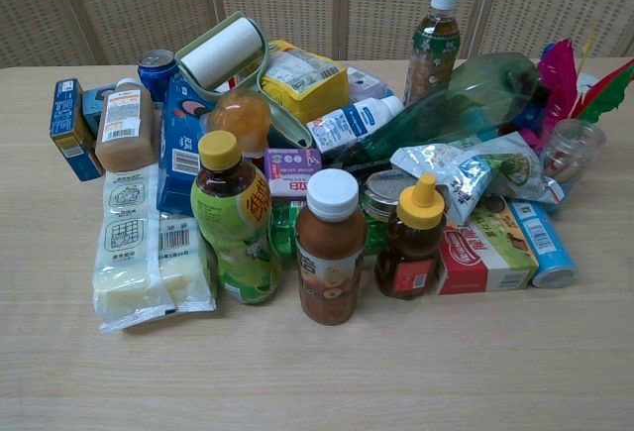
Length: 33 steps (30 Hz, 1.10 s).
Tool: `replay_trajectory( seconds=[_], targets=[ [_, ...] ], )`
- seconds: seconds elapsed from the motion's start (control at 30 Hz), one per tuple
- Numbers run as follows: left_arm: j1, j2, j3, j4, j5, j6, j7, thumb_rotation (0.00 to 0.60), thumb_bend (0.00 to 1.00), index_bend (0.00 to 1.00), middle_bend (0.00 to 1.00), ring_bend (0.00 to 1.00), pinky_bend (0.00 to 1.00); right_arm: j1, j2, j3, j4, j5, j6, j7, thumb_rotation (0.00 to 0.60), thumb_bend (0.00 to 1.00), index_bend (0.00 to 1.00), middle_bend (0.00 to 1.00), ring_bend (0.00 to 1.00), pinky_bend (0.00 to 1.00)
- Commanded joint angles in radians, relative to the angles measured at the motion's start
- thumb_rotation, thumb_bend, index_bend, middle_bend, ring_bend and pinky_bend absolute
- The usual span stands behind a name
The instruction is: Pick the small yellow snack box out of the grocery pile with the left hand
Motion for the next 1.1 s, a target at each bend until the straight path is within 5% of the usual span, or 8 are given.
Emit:
replay_trajectory(
  seconds=[0.03, 0.5, 1.1],
  targets=[
    [-0.004, -0.002, 0.001, 0.001, -0.002, -0.01, -0.005, 0.6, 0.29, 0.0, 0.0, 0.0, 0.0, 0.0, -0.004, 0.0, -0.001, 0.001, 0.001, -0.002, 0.348, 0.18, 0.04, 0.04, 0.0, 0.0],
    [-0.059, -0.013, -0.011, 0.057, -0.006, -0.091, -0.058, 0.6, 0.29, 0.0, 0.0, 0.0, 0.0, -0.029, 0.007, -0.008, -0.009, -0.011, 0.042, 0.012, 0.344, 0.18, 0.04, 0.04, 0.0, 0.0],
    [-0.293, -0.196, -0.092, 0.381, -0.198, -0.464, -0.094, 0.6, 0.29, 0.0, 0.0, 0.0, 0.0, -0.04, 0.034, -0.005, -0.049, 0.015, 0.043, -0.037, 0.343, 0.18, 0.04, 0.04, 0.0, 0.0]
  ],
)
